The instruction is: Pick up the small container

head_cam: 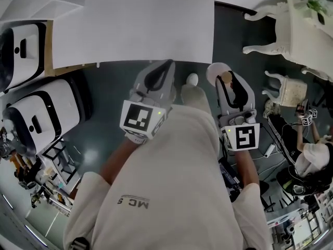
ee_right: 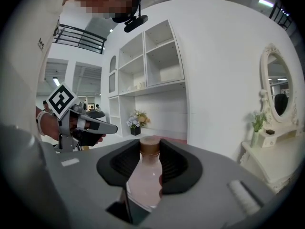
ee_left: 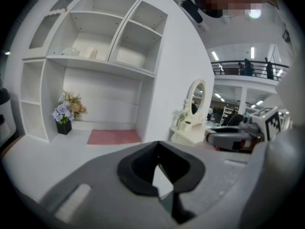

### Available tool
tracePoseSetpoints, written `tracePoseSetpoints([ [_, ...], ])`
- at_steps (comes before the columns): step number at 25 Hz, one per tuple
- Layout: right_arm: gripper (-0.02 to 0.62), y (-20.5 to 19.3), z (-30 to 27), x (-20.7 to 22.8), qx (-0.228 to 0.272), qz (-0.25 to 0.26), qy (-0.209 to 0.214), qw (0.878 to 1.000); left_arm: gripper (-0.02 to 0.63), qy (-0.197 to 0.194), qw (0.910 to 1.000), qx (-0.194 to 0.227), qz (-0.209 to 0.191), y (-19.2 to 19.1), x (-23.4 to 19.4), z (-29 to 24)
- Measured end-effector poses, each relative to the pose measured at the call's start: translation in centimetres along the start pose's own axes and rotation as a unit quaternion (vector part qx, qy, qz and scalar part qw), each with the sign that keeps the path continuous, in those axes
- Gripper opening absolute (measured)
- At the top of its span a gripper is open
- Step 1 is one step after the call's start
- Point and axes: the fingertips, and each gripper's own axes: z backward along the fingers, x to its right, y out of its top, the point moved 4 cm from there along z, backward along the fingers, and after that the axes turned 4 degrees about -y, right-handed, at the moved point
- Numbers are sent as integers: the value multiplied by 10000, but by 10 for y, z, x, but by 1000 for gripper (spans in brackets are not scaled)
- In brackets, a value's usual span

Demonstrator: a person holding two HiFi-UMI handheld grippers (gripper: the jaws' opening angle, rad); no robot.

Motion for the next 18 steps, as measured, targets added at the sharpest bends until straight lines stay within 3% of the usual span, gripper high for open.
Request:
tracePoseSetpoints([
  [18,126,6,5,-2,36,-53,-94,9999,1,-29,9999,-33,-93,0,8,10],
])
